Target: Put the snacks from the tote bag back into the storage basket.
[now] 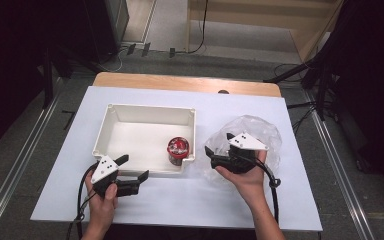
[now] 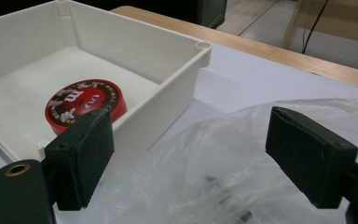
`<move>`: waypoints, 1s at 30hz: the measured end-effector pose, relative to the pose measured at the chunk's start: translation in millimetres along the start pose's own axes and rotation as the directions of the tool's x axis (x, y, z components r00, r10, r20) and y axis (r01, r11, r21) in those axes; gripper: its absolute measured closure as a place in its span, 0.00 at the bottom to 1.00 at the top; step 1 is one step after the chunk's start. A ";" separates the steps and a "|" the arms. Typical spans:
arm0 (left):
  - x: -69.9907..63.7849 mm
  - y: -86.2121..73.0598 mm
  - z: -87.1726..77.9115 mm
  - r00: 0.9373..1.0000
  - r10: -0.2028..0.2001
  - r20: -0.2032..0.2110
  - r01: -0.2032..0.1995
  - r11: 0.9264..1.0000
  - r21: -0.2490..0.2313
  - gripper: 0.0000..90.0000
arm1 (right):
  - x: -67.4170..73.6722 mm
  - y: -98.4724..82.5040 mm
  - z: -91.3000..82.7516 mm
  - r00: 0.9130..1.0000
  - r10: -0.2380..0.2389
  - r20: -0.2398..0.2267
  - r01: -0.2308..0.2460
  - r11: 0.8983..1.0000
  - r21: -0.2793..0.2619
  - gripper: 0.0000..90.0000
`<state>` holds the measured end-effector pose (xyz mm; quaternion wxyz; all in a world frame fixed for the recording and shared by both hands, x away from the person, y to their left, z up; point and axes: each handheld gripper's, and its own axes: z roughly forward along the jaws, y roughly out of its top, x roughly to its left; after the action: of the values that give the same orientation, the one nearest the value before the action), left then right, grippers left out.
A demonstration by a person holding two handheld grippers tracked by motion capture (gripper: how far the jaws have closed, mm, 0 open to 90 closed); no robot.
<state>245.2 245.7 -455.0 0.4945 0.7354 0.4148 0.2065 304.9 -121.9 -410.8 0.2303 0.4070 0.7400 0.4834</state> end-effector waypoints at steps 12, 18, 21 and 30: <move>-1.1 -0.4 1.0 1.000 0.017 -0.005 -0.017 1.000 -0.001 0.11 | -19.4 -11.9 -18.1 0.999 0.025 0.034 -0.025 1.000 0.002 0.18; -1.7 -0.9 0.2 1.000 0.025 -0.007 -0.025 1.000 0.003 0.10 | -29.4 -19.4 -27.1 0.998 0.038 0.051 -0.038 0.999 -0.002 0.18; -2.0 -1.1 -0.7 1.000 0.019 -0.012 -0.019 1.000 0.001 0.10 | -33.4 -23.4 -31.0 0.997 0.044 0.058 -0.043 0.999 -0.004 0.18; -2.2 -2.4 0.4 0.999 0.023 -0.024 -0.022 1.000 0.019 0.10 | -49.3 -44.9 -43.9 0.994 0.078 0.080 -0.079 0.997 0.005 0.18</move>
<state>243.2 244.1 -457.1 0.4799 0.7421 0.4145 0.2171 283.3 -194.8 -435.1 0.2389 0.4558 0.7157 0.4722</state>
